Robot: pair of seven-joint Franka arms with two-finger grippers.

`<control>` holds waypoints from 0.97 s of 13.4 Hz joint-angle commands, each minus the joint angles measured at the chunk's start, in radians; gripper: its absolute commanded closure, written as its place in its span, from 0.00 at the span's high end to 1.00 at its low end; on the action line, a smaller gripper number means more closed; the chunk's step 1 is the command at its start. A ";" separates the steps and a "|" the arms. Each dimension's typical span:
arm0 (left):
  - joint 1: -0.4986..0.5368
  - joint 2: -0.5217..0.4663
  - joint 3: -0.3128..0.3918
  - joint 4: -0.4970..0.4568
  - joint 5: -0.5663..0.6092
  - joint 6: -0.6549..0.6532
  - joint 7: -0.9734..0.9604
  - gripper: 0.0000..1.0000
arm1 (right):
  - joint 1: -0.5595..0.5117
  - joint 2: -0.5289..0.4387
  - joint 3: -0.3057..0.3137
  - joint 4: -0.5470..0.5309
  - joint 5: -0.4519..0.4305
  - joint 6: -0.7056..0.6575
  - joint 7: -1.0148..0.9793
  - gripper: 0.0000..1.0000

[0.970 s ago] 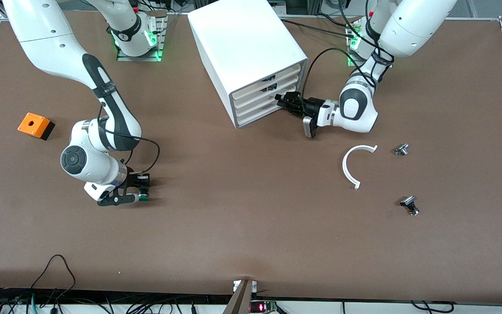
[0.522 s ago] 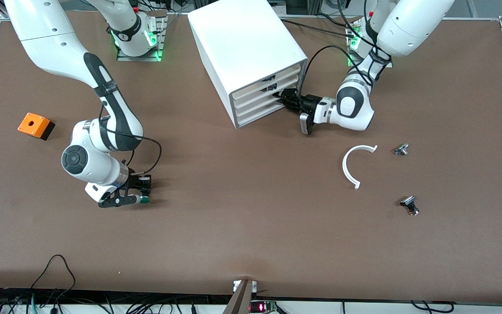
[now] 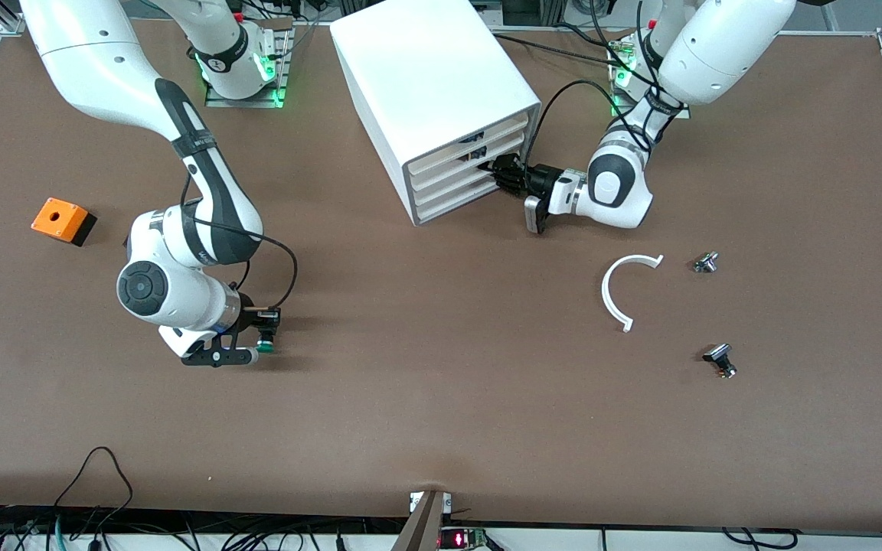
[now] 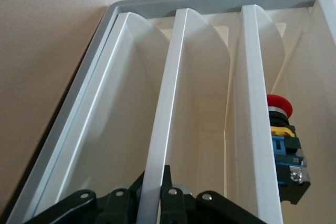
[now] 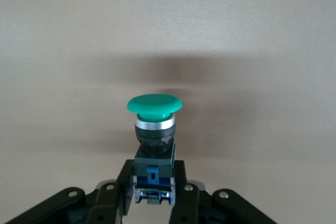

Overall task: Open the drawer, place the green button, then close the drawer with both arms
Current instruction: 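Pull the drawer open with the left gripper while the right gripper lifts the button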

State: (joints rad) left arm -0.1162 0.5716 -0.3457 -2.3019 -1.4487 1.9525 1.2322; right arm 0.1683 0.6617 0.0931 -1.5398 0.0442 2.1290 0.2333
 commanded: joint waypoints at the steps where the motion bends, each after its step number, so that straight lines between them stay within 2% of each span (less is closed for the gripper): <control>1: 0.027 0.001 0.004 0.022 -0.029 0.006 0.015 0.00 | 0.046 0.018 -0.004 0.090 0.005 -0.084 0.108 0.12; 5: 0.056 0.004 0.028 0.077 -0.016 0.008 0.010 0.00 | 0.106 0.022 -0.004 0.191 0.009 -0.182 0.254 0.12; 9: 0.058 0.005 0.088 0.145 0.098 0.008 -0.074 0.00 | 0.174 0.021 -0.004 0.269 0.011 -0.231 0.424 0.12; 13: 0.058 0.033 0.122 0.216 0.139 0.008 -0.152 0.00 | 0.286 0.019 -0.004 0.325 0.011 -0.250 0.740 0.11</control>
State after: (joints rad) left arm -0.0576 0.5749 -0.2368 -2.1476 -1.3199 1.9452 1.1255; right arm 0.4007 0.6635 0.0973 -1.2730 0.0450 1.9081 0.8374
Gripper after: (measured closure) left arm 0.907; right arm 0.661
